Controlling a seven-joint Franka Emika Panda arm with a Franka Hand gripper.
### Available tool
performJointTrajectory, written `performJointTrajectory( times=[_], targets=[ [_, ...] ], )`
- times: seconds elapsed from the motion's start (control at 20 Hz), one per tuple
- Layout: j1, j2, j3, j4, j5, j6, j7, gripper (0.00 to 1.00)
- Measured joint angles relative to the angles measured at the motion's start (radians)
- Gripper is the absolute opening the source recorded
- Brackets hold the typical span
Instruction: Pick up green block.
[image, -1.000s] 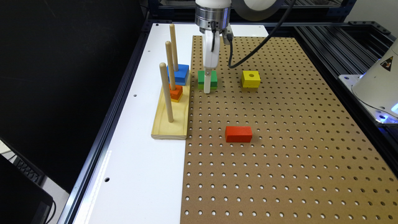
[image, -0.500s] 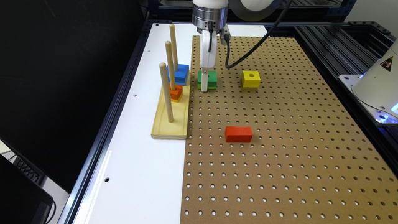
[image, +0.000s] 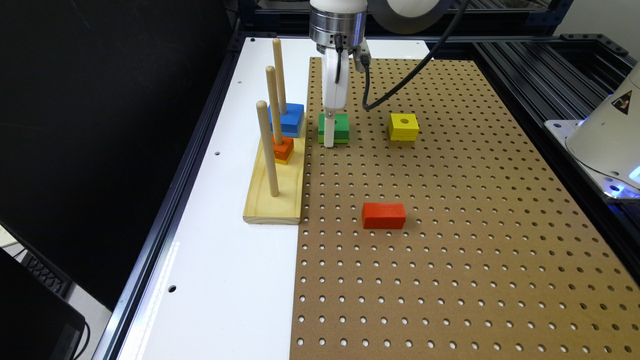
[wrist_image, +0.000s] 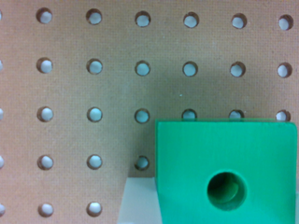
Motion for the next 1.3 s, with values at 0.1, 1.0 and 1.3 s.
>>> performJointTrajectory(
  times=[0.1,1.0,1.3],
  targets=[
    [0.0,-0.018,0.0,0.0,0.0,-0.018,0.0,0.0],
    [0.0,-0.216,0.007,-0.006,0.0,-0.218,0.008,0.0],
    [0.0,-0.279,0.015,-0.003,0.001,-0.271,0.011,0.0]
  ],
)
